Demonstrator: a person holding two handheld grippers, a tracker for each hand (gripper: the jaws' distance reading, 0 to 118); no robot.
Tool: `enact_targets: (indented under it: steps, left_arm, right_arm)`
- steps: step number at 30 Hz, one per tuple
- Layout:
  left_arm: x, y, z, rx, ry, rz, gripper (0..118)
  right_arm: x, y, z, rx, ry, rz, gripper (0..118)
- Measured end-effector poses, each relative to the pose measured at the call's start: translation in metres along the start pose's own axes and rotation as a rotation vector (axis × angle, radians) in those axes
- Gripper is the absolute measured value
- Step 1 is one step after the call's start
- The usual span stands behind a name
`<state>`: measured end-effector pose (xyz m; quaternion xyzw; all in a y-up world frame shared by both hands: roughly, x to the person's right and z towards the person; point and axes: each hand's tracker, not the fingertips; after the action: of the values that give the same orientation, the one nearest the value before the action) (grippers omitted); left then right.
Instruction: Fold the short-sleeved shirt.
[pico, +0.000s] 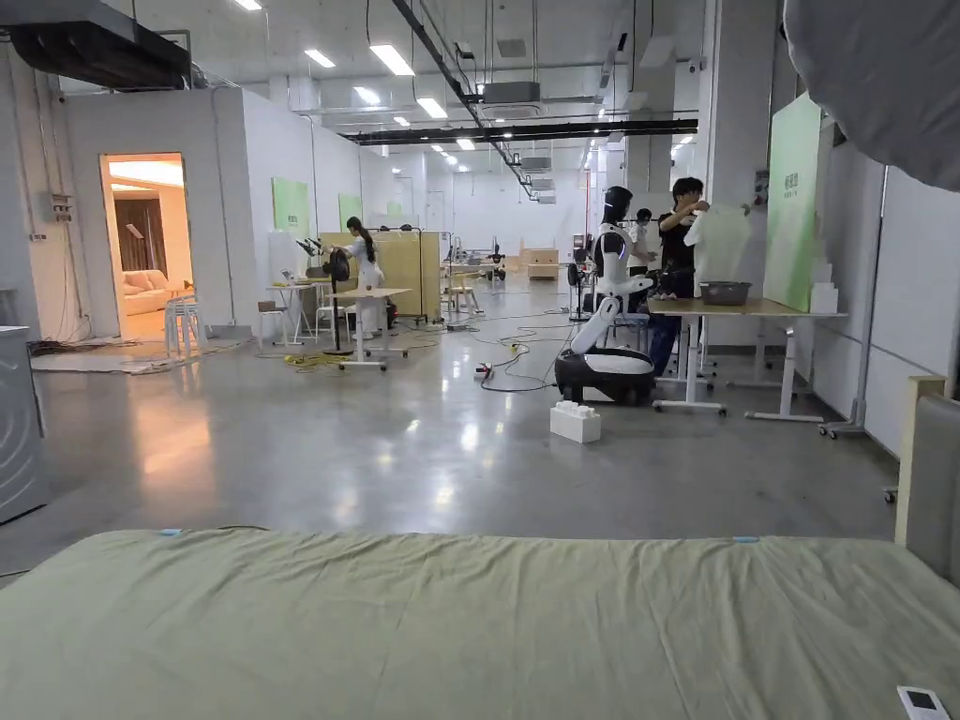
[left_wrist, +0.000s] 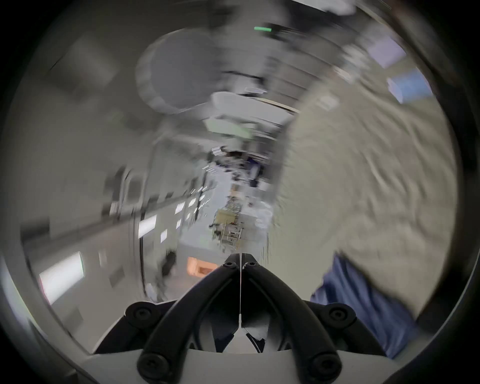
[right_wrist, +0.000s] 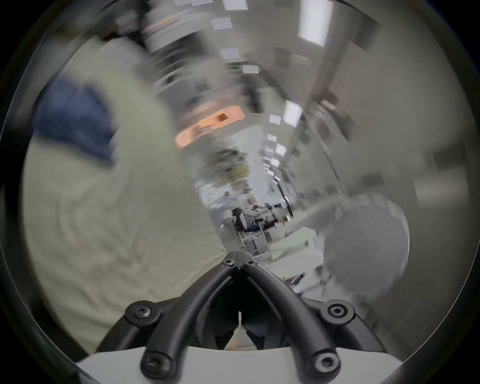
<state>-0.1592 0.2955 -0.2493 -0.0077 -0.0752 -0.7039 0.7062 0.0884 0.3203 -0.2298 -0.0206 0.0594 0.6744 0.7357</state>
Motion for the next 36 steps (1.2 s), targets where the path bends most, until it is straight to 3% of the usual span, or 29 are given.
enact_targets:
  steps: [3, 6, 7, 9, 12, 15, 16, 17, 18, 19, 20, 21, 22, 24, 27, 36]
  left_arm:
    - [0.052, -0.014, 0.001, 0.088, -0.186, -0.272, 0]
    - [0.073, -0.019, 0.005, 0.120, -0.160, -0.334, 0]
    - [0.070, -0.017, 0.005, 0.113, -0.147, -0.304, 0]
    - [0.058, -0.014, 0.005, 0.089, -0.091, -0.181, 0]
    - [0.004, -0.009, 0.004, 0.007, -0.026, 0.312, 0]
    - [-0.045, -0.037, 0.018, -0.019, 0.012, 1.022, 0]
    - [-0.055, -0.050, 0.022, -0.016, 0.010, 1.274, 0]
    - [-0.050, -0.064, 0.024, 0.002, 0.029, 1.450, 0]
    - [-0.045, -0.071, 0.027, 0.027, 0.054, 1.529, 0]
    - [-0.039, -0.071, 0.029, 0.014, 0.097, 1.554, 0]
    - [-0.039, -0.070, 0.032, -0.006, 0.098, 1.521, 0]
    - [-0.039, -0.069, 0.034, 0.005, 0.079, 1.500, 0]
    - [-0.040, -0.069, 0.037, 0.035, 0.051, 1.497, 0]
    - [-0.041, -0.061, 0.040, 0.053, 0.040, 1.470, 0]
    - [-0.041, -0.055, 0.040, 0.043, 0.037, 1.408, 0]
    - [-0.047, -0.054, 0.042, 0.081, 0.014, 1.452, 0]
  right_arm:
    - [-0.033, 0.003, 0.009, 0.101, 0.161, 0.182, 0]
    - [-0.074, 0.002, 0.010, 0.101, 0.207, 0.369, 1]
    - [-0.083, -0.001, 0.009, 0.107, 0.187, 0.373, 1]
    - [-0.081, 0.002, 0.008, 0.077, 0.174, 0.252, 1]
    - [-0.050, -0.002, 0.005, 0.026, 0.111, -0.176, 1]
    - [-0.005, -0.018, 0.019, 0.005, -0.049, -0.829, 1]
    - [0.004, -0.030, 0.025, 0.017, -0.097, -1.091, 1]
    - [0.005, -0.043, 0.029, 0.009, -0.110, -1.358, 0]
    - [0.003, -0.048, 0.033, 0.012, -0.093, -1.533, 0]
    - [-0.005, -0.056, 0.033, 0.010, 0.007, -1.700, 0]
    - [-0.003, -0.058, 0.034, 0.056, -0.009, -1.661, 0]
    - [-0.006, -0.059, 0.033, -0.004, 0.003, -1.669, 0]
    - [-0.003, -0.050, 0.036, 0.000, -0.056, -1.549, 0]
    - [0.001, -0.050, 0.036, 0.025, -0.083, -1.456, 0]
    - [-0.001, -0.053, 0.034, -0.033, -0.030, -1.564, 0]
    - [0.003, -0.058, 0.039, -0.041, -0.061, -1.540, 0]
